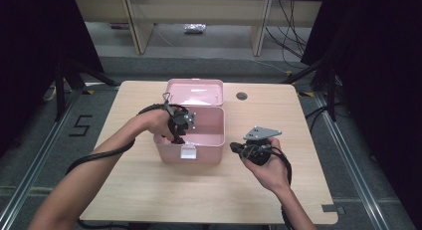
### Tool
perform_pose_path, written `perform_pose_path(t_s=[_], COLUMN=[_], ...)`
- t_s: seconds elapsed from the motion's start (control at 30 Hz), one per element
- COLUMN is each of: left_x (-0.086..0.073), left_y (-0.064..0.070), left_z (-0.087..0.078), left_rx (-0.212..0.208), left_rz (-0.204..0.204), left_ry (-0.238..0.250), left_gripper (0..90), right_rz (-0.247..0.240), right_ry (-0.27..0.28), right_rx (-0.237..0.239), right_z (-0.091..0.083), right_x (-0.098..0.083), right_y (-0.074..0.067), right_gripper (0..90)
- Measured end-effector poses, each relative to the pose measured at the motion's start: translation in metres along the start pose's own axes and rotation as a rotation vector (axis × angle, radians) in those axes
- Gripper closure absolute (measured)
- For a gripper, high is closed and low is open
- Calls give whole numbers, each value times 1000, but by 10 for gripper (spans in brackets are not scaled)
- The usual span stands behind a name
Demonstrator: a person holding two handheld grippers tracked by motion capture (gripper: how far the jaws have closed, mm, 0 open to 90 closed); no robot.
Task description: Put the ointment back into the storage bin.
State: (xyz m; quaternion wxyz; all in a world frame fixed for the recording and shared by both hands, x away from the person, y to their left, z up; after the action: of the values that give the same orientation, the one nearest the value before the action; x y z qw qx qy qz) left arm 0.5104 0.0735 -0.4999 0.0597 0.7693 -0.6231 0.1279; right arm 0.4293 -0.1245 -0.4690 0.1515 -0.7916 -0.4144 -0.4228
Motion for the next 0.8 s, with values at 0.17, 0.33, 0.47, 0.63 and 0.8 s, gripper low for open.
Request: perform_pose_path(t_s=[0.17,0.33,0.47,0.63,0.8], left_x=[0,0,0,0,-1], left_y=[-1,-4,-6,-10,-11], left_z=[-3,-9,-13,-20,-27], left_rx=[10,36,48,73,87], left_rz=[-5,-13,-13,-26,-37], left_ry=[11,30,39,63,93], left_gripper=[635,637,638,632,613], right_rz=[-19,-17,-16,-19,-13], right_ry=[8,6,3,15,8], right_rx=[-1,-2,-3,-9,-7], right_z=[1,1,1,1,0], right_x=[1,1,1,2,1], right_y=[1,1,1,2,3], right_gripper=[875,874,874,872,866])
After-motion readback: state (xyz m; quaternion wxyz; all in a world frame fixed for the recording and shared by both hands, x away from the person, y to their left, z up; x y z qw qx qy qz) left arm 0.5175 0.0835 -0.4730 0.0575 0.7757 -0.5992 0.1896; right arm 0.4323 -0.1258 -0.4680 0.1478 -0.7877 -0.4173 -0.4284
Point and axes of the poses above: each handheld gripper's, and its own axes: z roughly forward along the jaws, x roughly out of its top, y roughly to its right, the point moved 9 cm from there along z, roughly forward along the jaws, and after that the axes turned 11 degrees about -z, right-handed, at the moved point
